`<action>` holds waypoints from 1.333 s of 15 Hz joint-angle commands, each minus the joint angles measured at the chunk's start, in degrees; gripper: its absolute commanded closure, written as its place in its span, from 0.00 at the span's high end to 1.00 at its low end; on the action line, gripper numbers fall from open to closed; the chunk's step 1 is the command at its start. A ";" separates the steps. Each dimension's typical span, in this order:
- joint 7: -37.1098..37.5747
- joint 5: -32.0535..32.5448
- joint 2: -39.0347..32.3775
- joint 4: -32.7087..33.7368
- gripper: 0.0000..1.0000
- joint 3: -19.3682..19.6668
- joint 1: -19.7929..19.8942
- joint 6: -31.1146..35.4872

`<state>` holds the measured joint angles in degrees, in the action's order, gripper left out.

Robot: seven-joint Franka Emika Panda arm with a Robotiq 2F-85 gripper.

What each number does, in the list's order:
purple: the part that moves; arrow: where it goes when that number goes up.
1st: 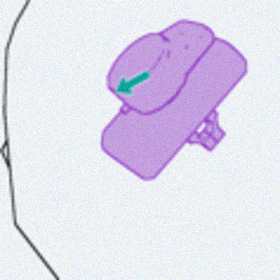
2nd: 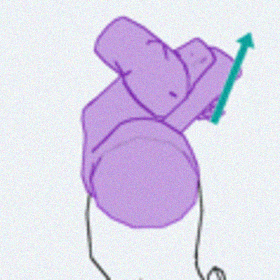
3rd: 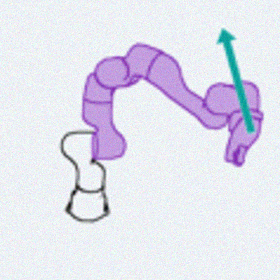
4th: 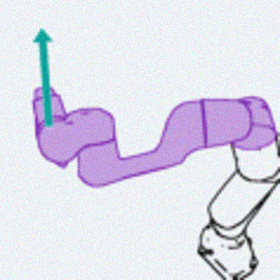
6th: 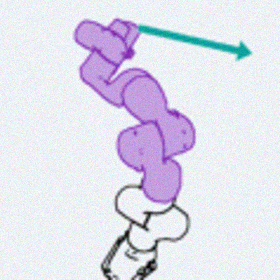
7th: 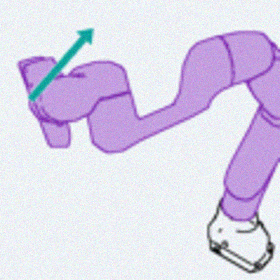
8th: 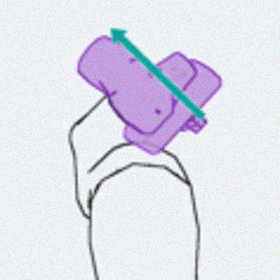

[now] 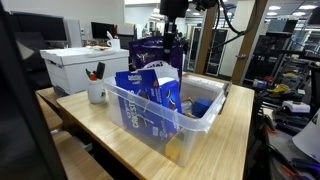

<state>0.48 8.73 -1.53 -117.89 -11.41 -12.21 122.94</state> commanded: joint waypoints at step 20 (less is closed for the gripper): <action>-1.41 -2.52 1.25 0.54 0.66 -0.72 0.16 -5.38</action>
<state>0.48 8.00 -1.48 -115.36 -12.34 -12.24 116.75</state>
